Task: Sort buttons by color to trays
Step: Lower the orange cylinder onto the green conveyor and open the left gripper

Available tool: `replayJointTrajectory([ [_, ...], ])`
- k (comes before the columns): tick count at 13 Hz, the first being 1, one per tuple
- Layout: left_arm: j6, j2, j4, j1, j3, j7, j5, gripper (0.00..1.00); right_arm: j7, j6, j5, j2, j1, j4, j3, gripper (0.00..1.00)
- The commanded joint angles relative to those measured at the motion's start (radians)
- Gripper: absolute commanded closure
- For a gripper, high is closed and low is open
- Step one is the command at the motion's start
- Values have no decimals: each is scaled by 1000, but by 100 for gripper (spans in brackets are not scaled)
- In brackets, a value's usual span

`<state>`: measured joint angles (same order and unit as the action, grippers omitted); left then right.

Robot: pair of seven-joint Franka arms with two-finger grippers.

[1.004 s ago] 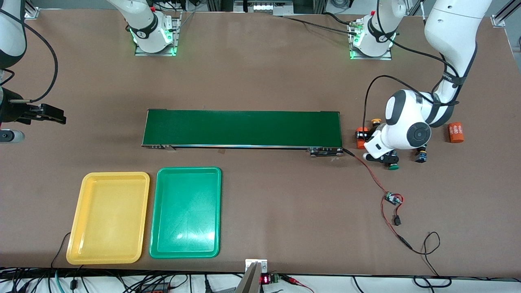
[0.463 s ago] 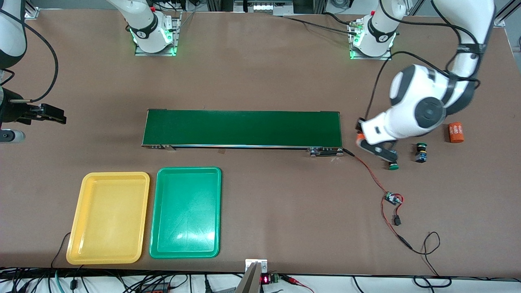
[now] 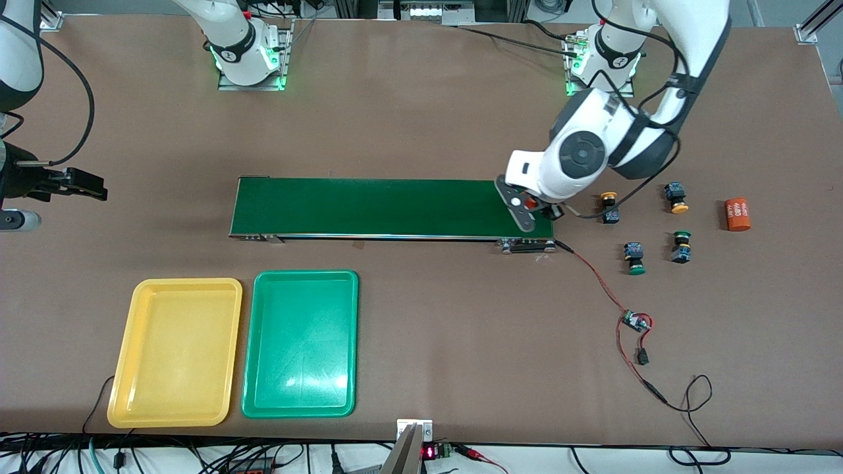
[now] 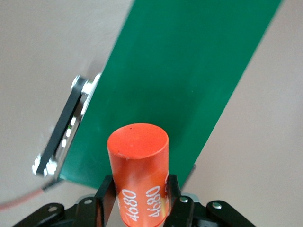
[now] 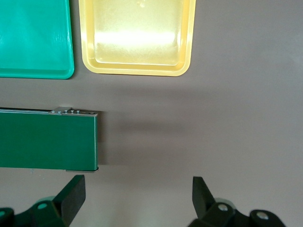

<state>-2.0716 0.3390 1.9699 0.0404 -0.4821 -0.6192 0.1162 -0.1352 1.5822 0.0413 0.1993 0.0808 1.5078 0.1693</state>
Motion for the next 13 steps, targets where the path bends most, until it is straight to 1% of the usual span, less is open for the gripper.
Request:
replayJointTrajectory([
  [1,-65,18,6,13,-6,-204,158,100,-15,-8,-3,-8,-3,5,-4,0],
  [3,-68,34,18,38,-6,-217,239,96,-14,-8,-3,-8,-3,5,-4,0],
  [4,-68,34,29,48,-6,-214,252,87,-14,-8,-3,-8,-3,5,-4,0],
  [5,-67,28,49,52,-7,-206,253,31,-14,-8,-3,-8,-4,5,-4,0],
  [6,-62,11,59,52,-12,-206,253,0,-15,-8,-3,-8,-4,5,-4,0],
  [7,-55,-14,63,55,-33,-205,249,0,-15,-8,-3,-8,-4,5,-4,0],
  [10,-44,-89,60,43,-36,-209,240,0,-15,-8,-3,-8,-3,5,-4,0],
  [11,-51,-103,52,29,-15,-208,238,0,-15,-8,-3,-8,-3,5,-4,0],
  [13,-74,-107,32,-17,65,-217,244,0,-15,-10,-3,-8,-4,5,-4,0],
])
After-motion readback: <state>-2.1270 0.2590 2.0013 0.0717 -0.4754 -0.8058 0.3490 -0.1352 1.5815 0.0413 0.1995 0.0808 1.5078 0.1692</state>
